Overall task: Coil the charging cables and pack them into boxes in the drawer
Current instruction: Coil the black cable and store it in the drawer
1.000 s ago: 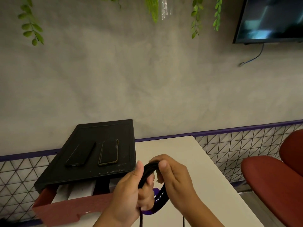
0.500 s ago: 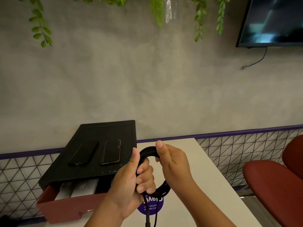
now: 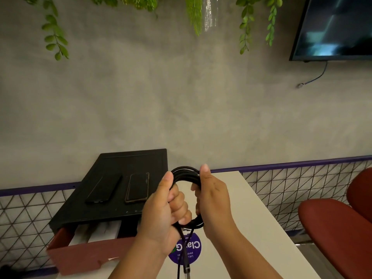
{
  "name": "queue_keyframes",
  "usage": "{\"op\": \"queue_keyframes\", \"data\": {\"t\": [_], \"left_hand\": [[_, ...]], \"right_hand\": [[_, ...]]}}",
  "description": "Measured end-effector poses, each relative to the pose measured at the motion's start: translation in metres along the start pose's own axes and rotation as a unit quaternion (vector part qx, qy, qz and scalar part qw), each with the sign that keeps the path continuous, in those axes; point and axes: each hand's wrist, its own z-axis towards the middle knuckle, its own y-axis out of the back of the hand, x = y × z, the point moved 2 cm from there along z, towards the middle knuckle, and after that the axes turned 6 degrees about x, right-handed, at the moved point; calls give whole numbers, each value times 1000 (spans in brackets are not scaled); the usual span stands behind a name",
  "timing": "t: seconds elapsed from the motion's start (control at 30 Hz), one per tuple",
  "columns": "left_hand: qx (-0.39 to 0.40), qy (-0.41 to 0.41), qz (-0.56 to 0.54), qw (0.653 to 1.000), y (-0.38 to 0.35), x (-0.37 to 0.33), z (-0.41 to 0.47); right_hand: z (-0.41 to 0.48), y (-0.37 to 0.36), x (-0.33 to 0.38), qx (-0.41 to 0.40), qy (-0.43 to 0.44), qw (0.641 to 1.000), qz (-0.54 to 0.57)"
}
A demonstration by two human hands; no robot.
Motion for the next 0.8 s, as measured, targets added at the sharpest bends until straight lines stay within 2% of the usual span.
{"op": "queue_keyframes", "data": {"t": [0.17, 0.47, 0.53, 0.63, 0.73, 0.8], "left_hand": [[-23, 29, -7, 999, 6, 7, 2], [-71, 33, -24, 997, -3, 0, 0], [-81, 29, -36, 996, 0, -1, 1], [-89, 19, -62, 994, 6, -7, 2], [-95, -3, -96, 991, 13, -22, 7], [-109, -17, -121, 987, 18, -35, 11]], "right_hand": [[-1, 4, 1, -41, 8, 999, -24], [-2, 3, 3, -75, -49, 992, 87], [-1, 4, 3, -35, -39, 995, 80], [-3, 10, 1, 81, 3, 995, 50], [-2, 23, -9, 214, -2, 977, -2], [0, 34, -16, 265, -18, 963, -52]]}}
